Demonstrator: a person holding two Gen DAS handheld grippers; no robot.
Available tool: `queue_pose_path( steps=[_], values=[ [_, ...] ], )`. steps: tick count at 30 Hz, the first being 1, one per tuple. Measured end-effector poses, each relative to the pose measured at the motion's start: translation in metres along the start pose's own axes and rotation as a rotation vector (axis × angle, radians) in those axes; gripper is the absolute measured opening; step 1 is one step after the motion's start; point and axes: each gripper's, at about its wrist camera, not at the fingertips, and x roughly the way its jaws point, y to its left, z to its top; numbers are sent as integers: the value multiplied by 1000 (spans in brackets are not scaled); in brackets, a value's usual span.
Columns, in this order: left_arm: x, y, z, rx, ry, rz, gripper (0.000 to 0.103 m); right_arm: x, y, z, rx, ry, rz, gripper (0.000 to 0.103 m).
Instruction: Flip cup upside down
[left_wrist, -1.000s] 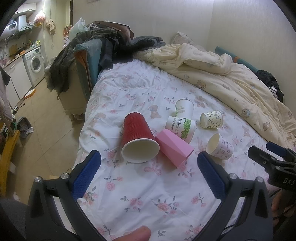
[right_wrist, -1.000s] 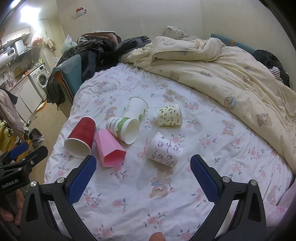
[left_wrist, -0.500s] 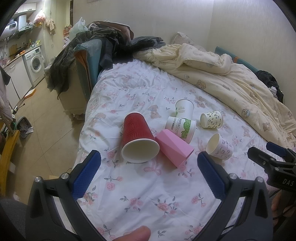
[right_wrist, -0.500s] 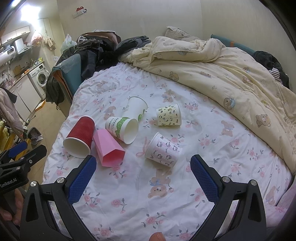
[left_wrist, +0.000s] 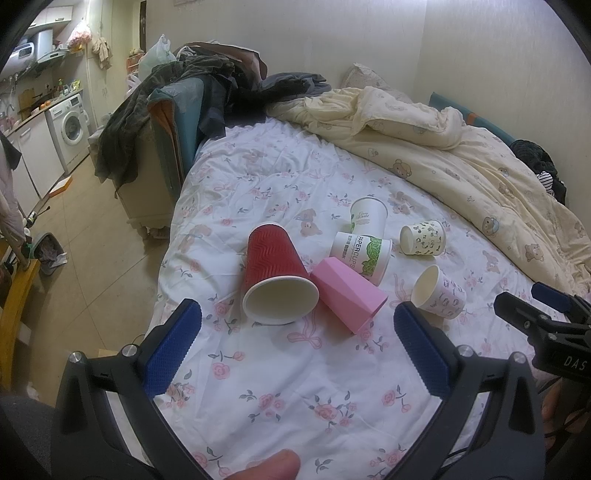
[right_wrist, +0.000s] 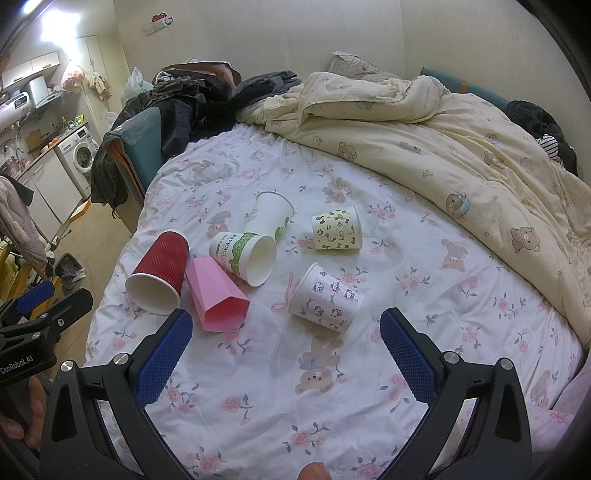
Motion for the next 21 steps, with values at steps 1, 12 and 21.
queue_pose_path(
  steps=[1, 12, 21],
  values=[
    [0, 0, 0, -1, 0, -1, 103, 1, 0, 0, 1, 0, -1, 103],
    [-2, 2, -3, 3, -2, 0, 103, 1, 0, 0, 1, 1, -1, 103],
    [-1, -1, -2, 0, 7, 6, 103, 1, 0, 0, 1, 3, -1, 103]
  ],
)
